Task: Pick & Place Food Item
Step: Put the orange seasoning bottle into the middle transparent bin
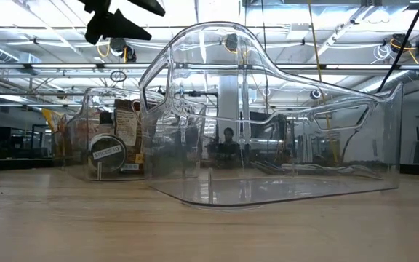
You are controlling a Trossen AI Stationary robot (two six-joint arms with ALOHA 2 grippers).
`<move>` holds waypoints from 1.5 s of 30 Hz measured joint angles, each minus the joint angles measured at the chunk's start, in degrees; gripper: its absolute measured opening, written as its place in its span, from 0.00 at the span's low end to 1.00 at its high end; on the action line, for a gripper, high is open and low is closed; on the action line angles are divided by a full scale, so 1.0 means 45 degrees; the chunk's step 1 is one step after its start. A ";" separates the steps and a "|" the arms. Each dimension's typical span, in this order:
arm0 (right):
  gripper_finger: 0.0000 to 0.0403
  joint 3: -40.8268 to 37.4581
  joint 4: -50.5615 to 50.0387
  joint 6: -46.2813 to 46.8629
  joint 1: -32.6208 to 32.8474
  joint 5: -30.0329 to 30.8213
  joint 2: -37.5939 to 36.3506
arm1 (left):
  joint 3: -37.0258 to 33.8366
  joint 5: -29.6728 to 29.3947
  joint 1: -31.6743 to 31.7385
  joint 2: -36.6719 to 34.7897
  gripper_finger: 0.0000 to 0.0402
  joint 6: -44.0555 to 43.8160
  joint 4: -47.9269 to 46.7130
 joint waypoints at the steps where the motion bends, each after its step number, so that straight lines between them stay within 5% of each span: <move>1: 0.36 0.0000 0.0343 -0.0350 0.0078 0.0006 -0.0341 | 0.0000 0.0033 0.0000 0.0000 0.70 -0.0131 0.0023; 5: 0.41 0.0000 0.1753 -0.2049 0.0190 0.0278 -0.1631 | 0.0000 0.0386 0.0000 0.0360 0.70 0.0077 0.0986; 10: 0.43 0.0190 0.1697 -0.4307 -0.0378 0.2463 -0.3043 | -0.0005 0.2183 -0.0005 0.1891 0.70 0.2047 0.4587; 17: 0.42 0.1292 -0.2695 -0.3343 -0.3363 0.2728 -0.4013 | 0.0101 0.3720 0.0058 0.4924 0.70 0.4345 1.0238; 21: 0.42 0.2113 -0.5369 -0.2535 -0.5106 0.2628 -0.4041 | 0.0969 0.4310 0.0364 0.6090 0.70 0.4553 1.0169; 28: 0.42 0.2409 -0.5552 -0.2487 -0.6856 0.0331 -0.4023 | 0.2642 0.5545 0.0735 0.7650 0.70 0.5050 0.8456; 45: 0.42 0.2395 -0.4969 -0.2773 -0.7169 -0.0564 -0.3201 | 0.4663 0.6156 0.1164 0.9973 0.69 0.6207 0.7868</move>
